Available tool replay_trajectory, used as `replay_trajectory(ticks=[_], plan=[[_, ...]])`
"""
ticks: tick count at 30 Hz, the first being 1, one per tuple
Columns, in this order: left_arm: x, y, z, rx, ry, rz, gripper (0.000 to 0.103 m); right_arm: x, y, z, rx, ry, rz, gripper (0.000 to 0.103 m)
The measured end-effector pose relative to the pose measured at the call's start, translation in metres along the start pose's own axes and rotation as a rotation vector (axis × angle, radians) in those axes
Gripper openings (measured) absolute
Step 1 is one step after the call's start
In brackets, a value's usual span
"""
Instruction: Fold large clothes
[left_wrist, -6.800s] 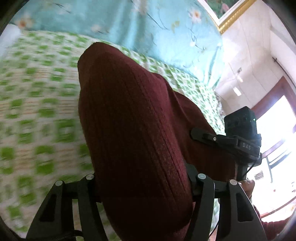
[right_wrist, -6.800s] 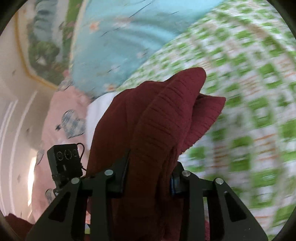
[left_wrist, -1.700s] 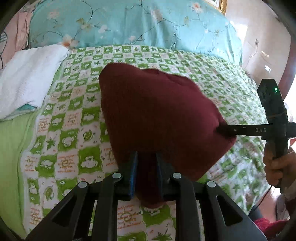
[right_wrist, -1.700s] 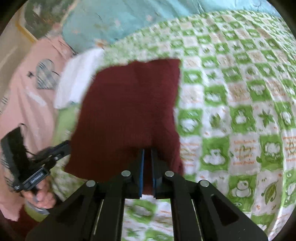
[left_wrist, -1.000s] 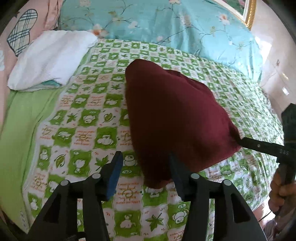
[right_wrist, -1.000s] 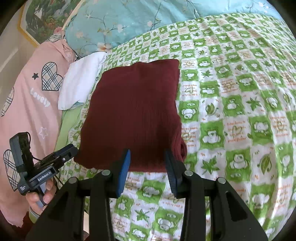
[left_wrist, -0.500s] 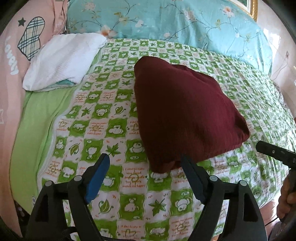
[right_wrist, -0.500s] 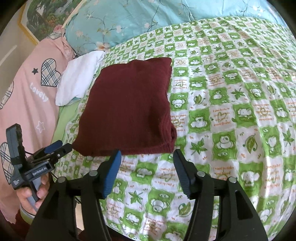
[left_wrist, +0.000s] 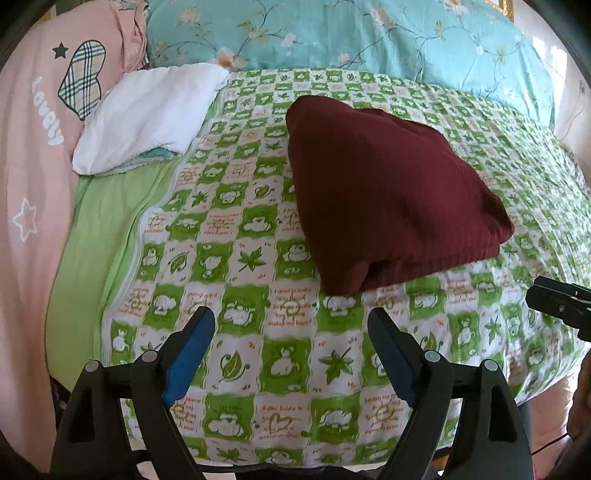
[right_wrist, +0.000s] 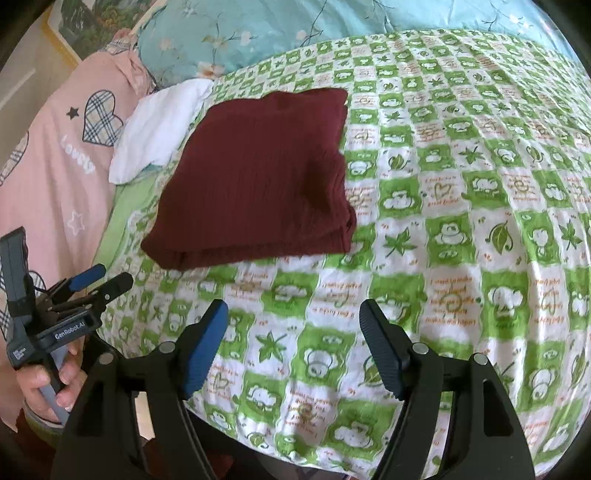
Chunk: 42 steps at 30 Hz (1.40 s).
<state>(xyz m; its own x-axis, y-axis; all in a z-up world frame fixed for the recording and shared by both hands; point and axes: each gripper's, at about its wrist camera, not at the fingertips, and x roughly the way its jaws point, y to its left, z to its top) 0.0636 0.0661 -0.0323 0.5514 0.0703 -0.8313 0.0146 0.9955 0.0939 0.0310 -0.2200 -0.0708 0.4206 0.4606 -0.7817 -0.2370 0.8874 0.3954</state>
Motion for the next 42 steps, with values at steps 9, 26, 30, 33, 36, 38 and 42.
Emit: replay_trajectory(ticks=[9, 26, 30, 33, 36, 38, 42], plan=[[-0.011, 0.005, 0.000, 0.002, -0.019, 0.010, 0.085, -0.008, 0.012, -0.003, -0.053, 0.001, -0.013, 0.074], [0.030, 0.021, 0.080, -0.113, -0.027, -0.147, 0.089, 0.011, -0.020, 0.097, 0.050, -0.109, 0.070, 0.078], [0.056, 0.027, 0.098, -0.166, 0.004, -0.188, 0.089, 0.045, -0.042, 0.133, 0.157, -0.092, 0.126, 0.078], [0.076, 0.030, 0.105, -0.190, 0.042, -0.220, 0.089, 0.075, -0.057, 0.148, 0.238, -0.057, 0.196, 0.065], [0.085, 0.030, 0.104, -0.190, 0.051, -0.231, 0.090, 0.094, -0.051, 0.151, 0.245, -0.003, 0.225, 0.017], [0.091, 0.026, 0.101, -0.160, 0.054, -0.204, 0.090, 0.083, -0.038, 0.147, 0.177, -0.039, 0.147, 0.014], [0.104, 0.024, 0.099, -0.147, 0.052, -0.226, 0.094, 0.094, -0.046, 0.134, 0.166, -0.007, 0.057, 0.010]])
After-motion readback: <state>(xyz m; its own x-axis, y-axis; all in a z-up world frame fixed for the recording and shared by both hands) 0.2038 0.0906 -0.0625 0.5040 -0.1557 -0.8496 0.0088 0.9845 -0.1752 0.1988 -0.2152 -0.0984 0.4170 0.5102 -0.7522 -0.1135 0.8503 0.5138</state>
